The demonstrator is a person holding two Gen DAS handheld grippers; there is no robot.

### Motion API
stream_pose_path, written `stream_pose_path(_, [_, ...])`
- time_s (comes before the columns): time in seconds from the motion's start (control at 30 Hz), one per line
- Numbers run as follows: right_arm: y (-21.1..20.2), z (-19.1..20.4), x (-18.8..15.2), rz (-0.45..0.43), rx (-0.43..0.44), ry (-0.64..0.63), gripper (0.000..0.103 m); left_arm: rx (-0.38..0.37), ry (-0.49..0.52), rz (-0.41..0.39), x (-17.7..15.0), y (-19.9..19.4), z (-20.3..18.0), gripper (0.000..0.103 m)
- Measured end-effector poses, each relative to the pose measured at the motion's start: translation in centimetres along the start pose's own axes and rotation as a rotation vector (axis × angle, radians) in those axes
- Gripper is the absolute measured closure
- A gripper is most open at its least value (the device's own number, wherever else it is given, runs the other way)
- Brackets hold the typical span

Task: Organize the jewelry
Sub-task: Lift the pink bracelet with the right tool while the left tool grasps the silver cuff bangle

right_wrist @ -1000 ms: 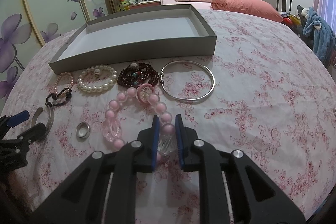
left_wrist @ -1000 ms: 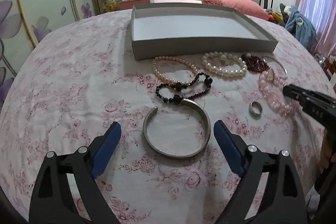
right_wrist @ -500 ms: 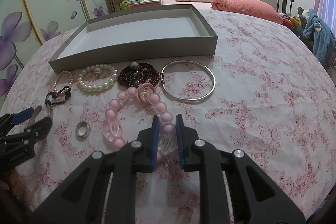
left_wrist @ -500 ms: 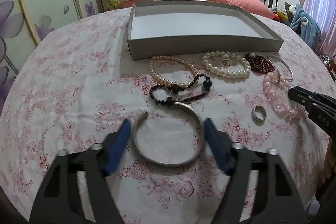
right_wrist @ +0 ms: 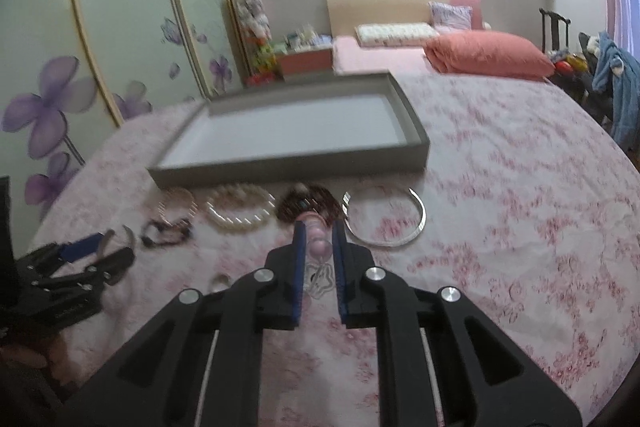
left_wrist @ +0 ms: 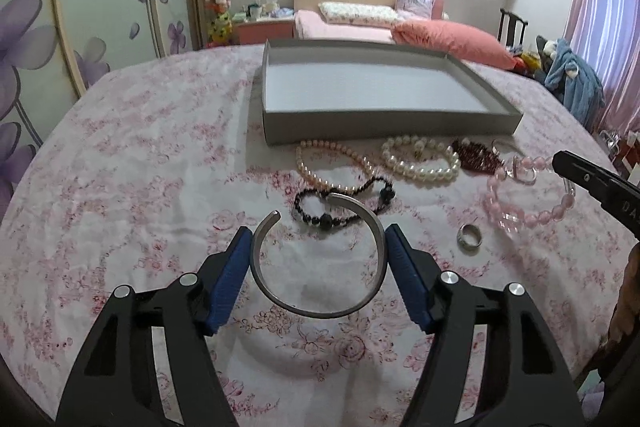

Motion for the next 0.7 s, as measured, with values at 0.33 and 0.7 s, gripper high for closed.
stream_pose_path(0.33, [-2.9, 0.9, 0.9, -0.121, 0.031, -0.003, 0.089, 0.016, -0.007, -0.139, 0.9, -3.0, -0.8, 0.035])
stream_pose_path(0.7, [-5.5, 2.5, 1.8, -0.245, 0.014, -0.055, 0.089, 0.054, 0.028, -0.297, 1.7, -5.9, -2.5, 0.035])
Point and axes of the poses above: each gripper's, at about its wrist camera, not at the fingertips, and y roughly the way its jaws point, z to its left, x to its top, the point moved 1 cm from there along y, roughly the way its jaws point, and after that the axes turned 1 degree about -z, right-handed, at the moved point
